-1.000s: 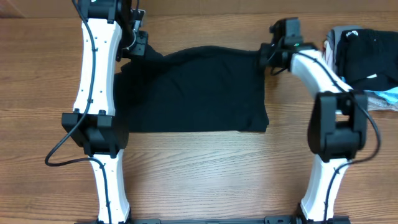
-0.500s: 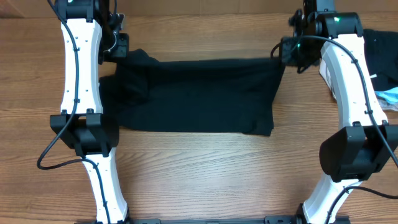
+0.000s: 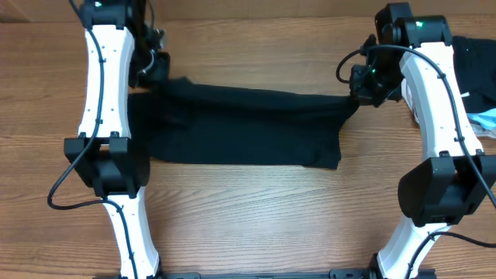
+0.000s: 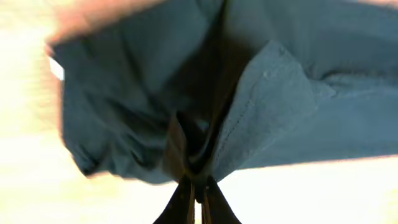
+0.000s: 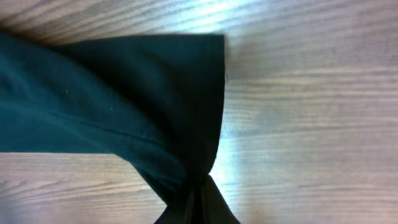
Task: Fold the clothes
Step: 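Fold the rear half forward over the front with both grippers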
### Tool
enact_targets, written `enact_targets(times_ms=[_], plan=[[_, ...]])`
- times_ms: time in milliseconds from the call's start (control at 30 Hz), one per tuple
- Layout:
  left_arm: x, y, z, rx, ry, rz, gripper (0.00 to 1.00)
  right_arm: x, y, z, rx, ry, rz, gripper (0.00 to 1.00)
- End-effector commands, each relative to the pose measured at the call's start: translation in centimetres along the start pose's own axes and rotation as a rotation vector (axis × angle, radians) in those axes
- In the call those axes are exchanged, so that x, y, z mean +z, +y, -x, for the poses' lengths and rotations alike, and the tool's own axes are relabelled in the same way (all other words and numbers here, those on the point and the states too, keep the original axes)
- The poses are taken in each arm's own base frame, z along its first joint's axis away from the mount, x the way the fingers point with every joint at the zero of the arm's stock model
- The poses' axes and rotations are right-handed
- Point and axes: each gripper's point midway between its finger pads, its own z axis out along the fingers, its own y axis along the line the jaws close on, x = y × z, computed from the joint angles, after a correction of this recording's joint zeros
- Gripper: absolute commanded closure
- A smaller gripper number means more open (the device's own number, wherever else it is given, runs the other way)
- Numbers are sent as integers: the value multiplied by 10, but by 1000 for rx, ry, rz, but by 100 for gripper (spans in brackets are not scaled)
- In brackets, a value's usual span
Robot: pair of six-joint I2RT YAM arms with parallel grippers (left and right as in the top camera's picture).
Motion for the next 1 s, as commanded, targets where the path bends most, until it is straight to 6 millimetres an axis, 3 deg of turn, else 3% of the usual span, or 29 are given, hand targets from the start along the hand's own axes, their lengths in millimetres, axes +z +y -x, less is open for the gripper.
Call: enact_targets(times_ms=[0, 67, 200, 533, 700, 767, 800, 867, 933, 967], plan=[[-1, -1, -29, 15, 67, -1, 96, -6, -4, -4, 57, 4, -11, 96], [5, 5, -48, 12, 124, 30, 96, -5, -4, -8, 62, 21, -13, 96], [11, 16, -62, -3, 172, 68, 96, 6, -7, -17, 69, 66, -20, 96], [43, 43, -82, -67, 265, 131, 96, 78, -12, -46, 95, 199, 12, 96], [63, 46, -88, -65, 291, 139, 95, 106, -18, -62, 109, 245, 3, 96], [69, 46, -90, -64, 296, 139, 86, 113, -19, -67, 114, 256, 1, 86], [71, 46, -90, -63, 298, 139, 74, 116, -20, -68, 114, 257, 0, 74], [73, 46, -91, -62, 298, 139, 59, 117, -20, -67, 115, 254, 0, 63], [73, 46, -91, -61, 299, 140, 51, 117, -20, -66, 116, 247, 1, 50], [73, 48, -91, -59, 299, 151, 51, 118, -20, -64, 115, 241, 2, 38]])
